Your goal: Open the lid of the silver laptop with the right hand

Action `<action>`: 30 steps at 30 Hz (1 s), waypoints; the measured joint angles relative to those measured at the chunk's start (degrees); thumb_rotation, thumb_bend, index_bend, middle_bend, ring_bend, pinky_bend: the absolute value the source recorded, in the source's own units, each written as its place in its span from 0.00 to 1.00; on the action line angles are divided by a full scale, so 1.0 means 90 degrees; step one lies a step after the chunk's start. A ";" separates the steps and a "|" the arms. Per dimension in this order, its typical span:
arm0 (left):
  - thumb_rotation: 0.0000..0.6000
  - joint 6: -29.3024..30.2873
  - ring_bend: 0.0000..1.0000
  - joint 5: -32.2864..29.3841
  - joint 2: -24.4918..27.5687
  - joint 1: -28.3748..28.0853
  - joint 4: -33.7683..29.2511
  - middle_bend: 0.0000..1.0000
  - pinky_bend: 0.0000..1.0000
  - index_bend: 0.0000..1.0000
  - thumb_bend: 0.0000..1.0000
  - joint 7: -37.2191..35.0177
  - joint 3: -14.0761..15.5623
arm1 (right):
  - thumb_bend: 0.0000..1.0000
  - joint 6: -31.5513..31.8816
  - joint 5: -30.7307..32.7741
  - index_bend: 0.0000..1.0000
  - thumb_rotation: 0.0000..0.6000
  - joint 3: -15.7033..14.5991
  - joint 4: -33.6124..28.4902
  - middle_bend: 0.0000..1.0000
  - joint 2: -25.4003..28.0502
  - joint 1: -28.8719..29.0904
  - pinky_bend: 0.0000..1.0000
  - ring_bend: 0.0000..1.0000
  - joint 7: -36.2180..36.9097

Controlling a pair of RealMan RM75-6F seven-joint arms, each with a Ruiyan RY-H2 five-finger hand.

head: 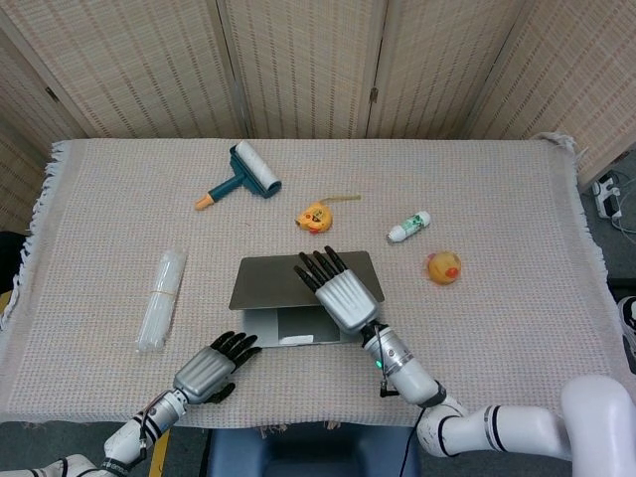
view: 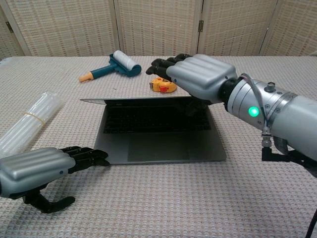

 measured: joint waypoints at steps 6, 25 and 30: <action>1.00 0.0016 0.00 -0.0047 0.0004 0.0002 -0.0037 0.04 0.00 0.08 0.50 0.0086 0.0009 | 0.60 -0.0009 0.0234 0.00 1.00 0.0249 -0.0033 0.00 0.0184 0.0090 0.00 0.00 0.0069; 1.00 0.0003 0.00 -0.0122 0.0015 -0.0022 -0.0093 0.04 0.00 0.08 0.50 0.0194 0.0037 | 0.60 -0.0309 0.1257 0.00 1.00 0.0837 0.0527 0.00 0.0410 0.0638 0.00 0.00 0.0119; 1.00 -0.0002 0.00 -0.0029 0.0020 -0.0048 -0.0077 0.04 0.00 0.08 0.50 0.0115 0.0064 | 0.60 -0.0455 0.1544 0.00 1.00 0.0984 0.0841 0.00 0.0420 0.0870 0.00 0.00 0.0175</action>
